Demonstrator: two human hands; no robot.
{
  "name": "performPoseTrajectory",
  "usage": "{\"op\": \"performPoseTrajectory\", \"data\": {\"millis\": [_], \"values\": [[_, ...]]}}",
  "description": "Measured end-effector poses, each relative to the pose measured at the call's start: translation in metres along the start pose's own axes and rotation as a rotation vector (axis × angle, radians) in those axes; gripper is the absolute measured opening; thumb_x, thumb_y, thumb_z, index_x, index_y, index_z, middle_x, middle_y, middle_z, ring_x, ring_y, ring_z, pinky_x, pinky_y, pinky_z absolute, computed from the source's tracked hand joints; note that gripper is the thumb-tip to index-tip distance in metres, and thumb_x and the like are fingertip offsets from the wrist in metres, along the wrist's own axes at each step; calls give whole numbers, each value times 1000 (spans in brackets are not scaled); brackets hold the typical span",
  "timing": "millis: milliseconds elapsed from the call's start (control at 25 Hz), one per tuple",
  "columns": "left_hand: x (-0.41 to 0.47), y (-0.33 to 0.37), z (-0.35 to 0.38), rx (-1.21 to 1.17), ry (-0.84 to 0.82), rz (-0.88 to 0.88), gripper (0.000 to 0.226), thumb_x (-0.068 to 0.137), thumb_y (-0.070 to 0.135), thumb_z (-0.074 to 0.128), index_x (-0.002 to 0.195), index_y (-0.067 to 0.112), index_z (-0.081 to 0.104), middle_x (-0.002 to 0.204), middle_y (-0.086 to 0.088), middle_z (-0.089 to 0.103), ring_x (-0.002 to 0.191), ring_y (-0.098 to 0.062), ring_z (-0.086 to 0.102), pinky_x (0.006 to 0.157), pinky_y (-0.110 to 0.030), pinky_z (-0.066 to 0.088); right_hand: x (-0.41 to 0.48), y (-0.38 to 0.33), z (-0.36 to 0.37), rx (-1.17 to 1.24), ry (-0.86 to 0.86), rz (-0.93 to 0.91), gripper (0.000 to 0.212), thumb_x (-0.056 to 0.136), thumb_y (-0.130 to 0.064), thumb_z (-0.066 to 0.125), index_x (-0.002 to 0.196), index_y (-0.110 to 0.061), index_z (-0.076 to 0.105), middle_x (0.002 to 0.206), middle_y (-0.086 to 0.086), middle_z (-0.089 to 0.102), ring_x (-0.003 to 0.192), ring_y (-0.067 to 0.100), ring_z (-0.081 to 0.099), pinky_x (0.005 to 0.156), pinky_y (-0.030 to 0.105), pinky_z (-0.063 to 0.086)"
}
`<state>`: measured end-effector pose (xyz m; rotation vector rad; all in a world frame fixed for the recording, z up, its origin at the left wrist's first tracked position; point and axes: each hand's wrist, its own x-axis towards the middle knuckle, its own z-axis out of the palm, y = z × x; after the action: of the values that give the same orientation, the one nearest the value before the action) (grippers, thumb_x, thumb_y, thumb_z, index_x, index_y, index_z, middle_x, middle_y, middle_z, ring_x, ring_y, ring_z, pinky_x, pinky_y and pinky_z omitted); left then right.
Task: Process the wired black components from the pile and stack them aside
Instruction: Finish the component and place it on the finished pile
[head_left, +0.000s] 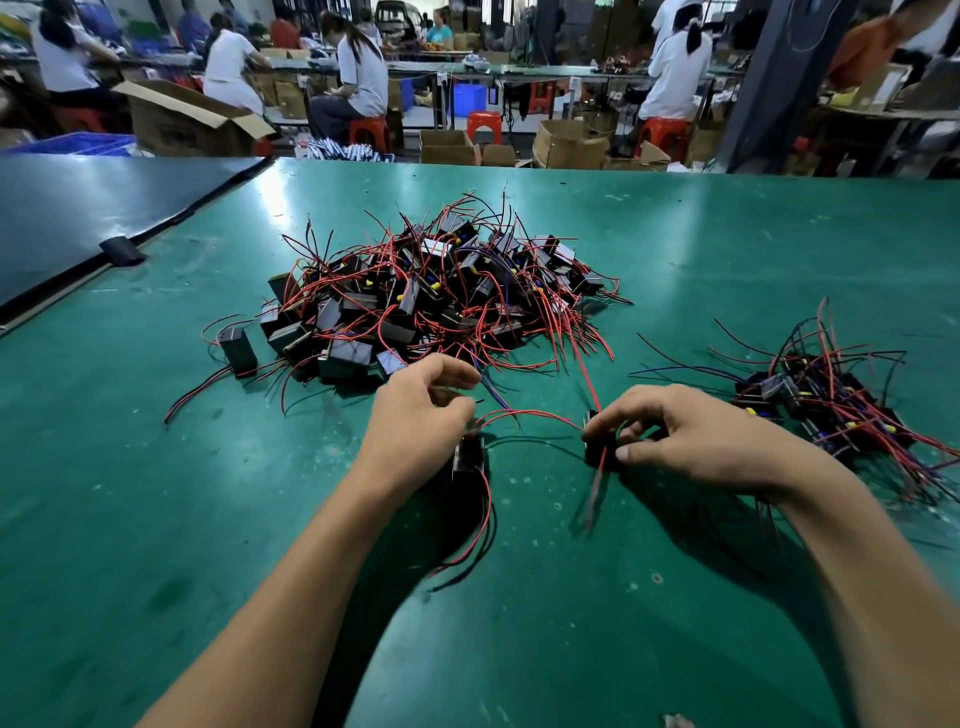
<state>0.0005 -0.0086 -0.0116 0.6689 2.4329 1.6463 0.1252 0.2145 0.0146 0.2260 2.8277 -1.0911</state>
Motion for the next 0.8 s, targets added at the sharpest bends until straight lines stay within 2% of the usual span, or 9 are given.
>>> {"op": "performPoseTrajectory", "data": {"millis": [80, 160, 240, 320, 440, 520, 600, 720, 800], "values": [[-2, 5, -13, 269, -44, 123, 31, 78, -3, 59, 88, 23, 72, 85, 8, 66, 78, -10, 62, 61, -8, 45, 3, -1, 5, -32, 79, -3, 32, 83, -5, 76, 98, -33, 76, 99, -6, 69, 90, 6, 66, 83, 18, 51], [-2, 9, -22, 445, -240, 176, 28, 78, 4, 66, 87, 29, 74, 92, 6, 64, 85, -13, 59, 69, -15, 47, 6, 0, 9, -65, 147, -19, 27, 80, -11, 81, 92, -34, 77, 91, -6, 69, 83, 2, 64, 78, 15, 48], [-3, 14, -26, 481, -388, 138, 24, 81, 13, 70, 91, 34, 76, 96, 6, 67, 88, -16, 62, 76, -25, 52, 6, 1, 10, -106, 181, -41, 19, 78, -17, 83, 87, -34, 78, 87, -7, 67, 78, 0, 61, 71, 10, 43], [-4, 15, -27, 473, -455, 118, 21, 80, 21, 72, 95, 36, 76, 92, 13, 70, 83, -9, 64, 72, -21, 53, 5, 3, 7, -121, 205, -29, 15, 78, -22, 84, 83, -34, 77, 85, -7, 67, 75, 0, 60, 68, 8, 41], [-7, 17, -20, 502, -451, 148, 13, 73, 35, 81, 84, 30, 76, 72, 11, 68, 62, 2, 57, 55, -11, 41, 5, 7, 5, -116, 280, -13, 14, 80, -23, 82, 80, -34, 74, 84, -5, 67, 78, 9, 60, 67, 11, 41], [-8, 16, -17, 562, -419, 156, 27, 66, 46, 85, 74, 24, 72, 63, 8, 64, 54, -1, 52, 50, -14, 38, 6, 9, 4, -130, 308, -11, 14, 82, -22, 80, 80, -33, 72, 86, -2, 66, 79, 11, 59, 71, 18, 42], [-9, 17, -20, 601, -403, 169, 33, 63, 49, 85, 68, 21, 67, 56, 9, 57, 49, -2, 48, 47, -17, 35, 6, 11, 4, -137, 297, -12, 15, 83, -22, 79, 80, -34, 71, 86, -2, 66, 76, 1, 56, 70, 16, 40], [-10, 18, -19, 441, -359, 293, 22, 68, 38, 84, 76, 24, 69, 65, 10, 59, 59, -2, 50, 53, -12, 36, 6, 11, 5, -111, 313, -40, 15, 83, -23, 79, 79, -35, 70, 82, -5, 64, 71, -7, 54, 66, 6, 36], [-14, 19, -5, 381, -330, 408, 24, 73, 35, 83, 92, 24, 73, 83, 10, 66, 74, -3, 53, 64, -9, 36, 7, 8, 8, -86, 361, -88, 12, 84, -24, 78, 81, -33, 72, 83, -6, 66, 72, -3, 56, 71, 13, 41]]}}
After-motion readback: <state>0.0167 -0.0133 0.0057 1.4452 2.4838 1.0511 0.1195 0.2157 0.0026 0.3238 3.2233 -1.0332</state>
